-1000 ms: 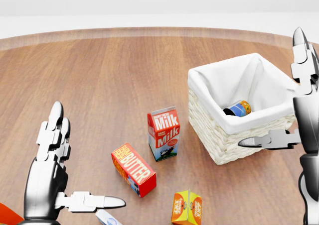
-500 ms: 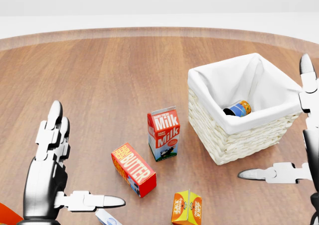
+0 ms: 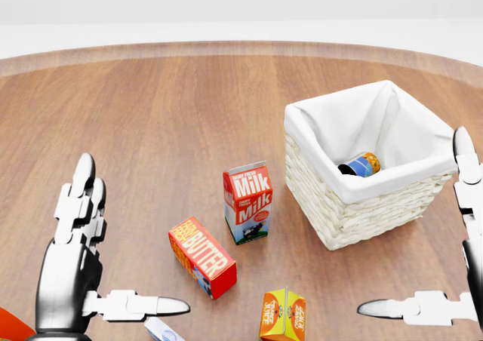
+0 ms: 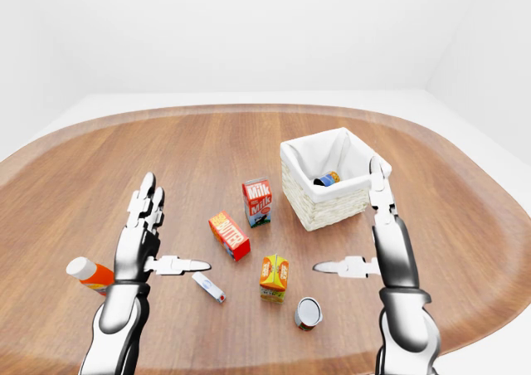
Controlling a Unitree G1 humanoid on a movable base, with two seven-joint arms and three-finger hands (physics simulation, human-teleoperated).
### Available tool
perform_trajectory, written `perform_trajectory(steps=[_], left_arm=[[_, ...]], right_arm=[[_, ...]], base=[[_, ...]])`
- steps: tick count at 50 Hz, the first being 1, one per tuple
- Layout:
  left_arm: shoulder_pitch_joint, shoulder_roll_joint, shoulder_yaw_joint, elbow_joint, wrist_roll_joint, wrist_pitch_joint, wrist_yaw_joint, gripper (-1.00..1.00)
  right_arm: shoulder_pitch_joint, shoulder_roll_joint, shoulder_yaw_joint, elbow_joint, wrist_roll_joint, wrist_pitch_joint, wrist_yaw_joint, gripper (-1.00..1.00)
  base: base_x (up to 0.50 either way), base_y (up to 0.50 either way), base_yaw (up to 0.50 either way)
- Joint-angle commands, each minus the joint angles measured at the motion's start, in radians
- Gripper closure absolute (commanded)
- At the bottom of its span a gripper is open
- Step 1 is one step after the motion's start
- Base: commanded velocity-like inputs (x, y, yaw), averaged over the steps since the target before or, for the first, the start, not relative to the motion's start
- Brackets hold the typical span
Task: Pick up the alphabet soup and the tomato sauce, and put them in the basket.
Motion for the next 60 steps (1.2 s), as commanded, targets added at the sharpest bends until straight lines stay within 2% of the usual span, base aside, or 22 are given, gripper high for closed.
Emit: perform_trajectory(steps=[1, 23, 40, 60], left_arm=[[0.003, 0.001, -0.001, 0.004, 0.0, 0.0, 0.0, -1.0], [0.005, 0.001, -0.001, 0.006, -0.001, 0.0, 0.0, -1.0], [0.0, 0.001, 0.004, 0.002, -0.007, 0.0, -0.001, -1.0], [-0.001, 0.0, 0.002, 0.004, -0.004, 0.0, 0.0, -1.0]], right_arm=[[0.058, 0.041, -0.01, -0.029, 0.022, 0.0, 0.031, -1.0], [0.146, 0.101, -0.009, -0.058, 0.066, 0.0, 0.082, -1.0], [0.229, 0.153, 0.003, 0.018, 0.062, 0.0, 0.1, -1.0], [0.265, 0.173, -0.004, 0.113, 0.038, 0.0, 0.1, -1.0]], base=[[0.0, 0.0, 0.0], [0.0, 0.0, 0.0], [0.0, 0.0, 0.0], [0.0, 0.0, 0.0]])
